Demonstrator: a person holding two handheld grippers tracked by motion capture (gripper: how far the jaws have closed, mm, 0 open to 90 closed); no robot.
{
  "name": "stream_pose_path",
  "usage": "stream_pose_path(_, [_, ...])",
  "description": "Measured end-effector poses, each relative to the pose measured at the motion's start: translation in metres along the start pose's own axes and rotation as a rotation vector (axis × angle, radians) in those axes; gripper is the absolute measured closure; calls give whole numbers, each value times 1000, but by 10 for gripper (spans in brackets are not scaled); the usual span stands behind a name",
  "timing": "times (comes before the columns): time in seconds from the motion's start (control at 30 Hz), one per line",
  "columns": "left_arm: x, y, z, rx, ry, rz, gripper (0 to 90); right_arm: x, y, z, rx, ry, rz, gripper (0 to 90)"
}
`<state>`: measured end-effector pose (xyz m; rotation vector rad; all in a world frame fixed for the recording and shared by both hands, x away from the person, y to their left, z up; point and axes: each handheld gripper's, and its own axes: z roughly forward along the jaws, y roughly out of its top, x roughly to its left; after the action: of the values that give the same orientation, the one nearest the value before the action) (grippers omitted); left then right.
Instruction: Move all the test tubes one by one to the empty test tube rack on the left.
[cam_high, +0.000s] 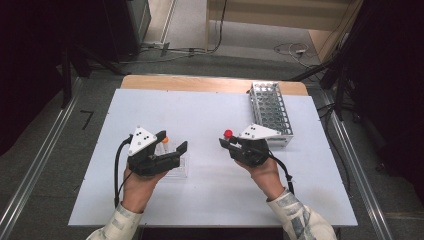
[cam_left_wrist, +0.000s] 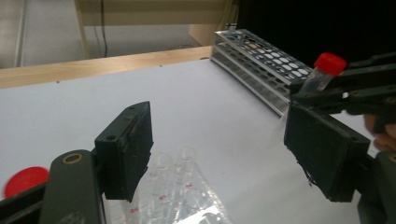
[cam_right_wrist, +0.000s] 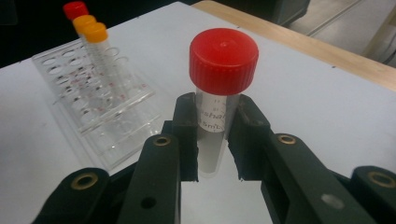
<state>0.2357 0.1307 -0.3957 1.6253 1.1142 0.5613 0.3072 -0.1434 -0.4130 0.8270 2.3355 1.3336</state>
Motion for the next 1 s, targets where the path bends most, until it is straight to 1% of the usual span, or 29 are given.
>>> stream_pose_path(0.2, [-15,-3,6,13,-46,23,261,14,-4,9,32,36,-25,711])
stream_pose_path(0.3, [-20,-3,8,19,-68,34,271,20,-6,12,44,50,-37,711])
stream_pose_path(0.43, [-25,-4,9,17,-82,41,287,28,-9,17,58,70,-61,711])
stream_pose_path(0.53, [-27,-4,10,16,-91,43,300,31,-9,18,56,80,-66,711])
stream_pose_path(0.63, [-30,-5,11,18,-108,50,332,32,-9,18,55,86,-67,710])
stream_pose_path(0.83, [-37,-7,18,41,-156,64,415,38,-9,20,60,99,-72,711])
stream_pose_path(1.0, [-41,-8,21,48,-169,76,477,47,-10,21,62,121,-89,711])
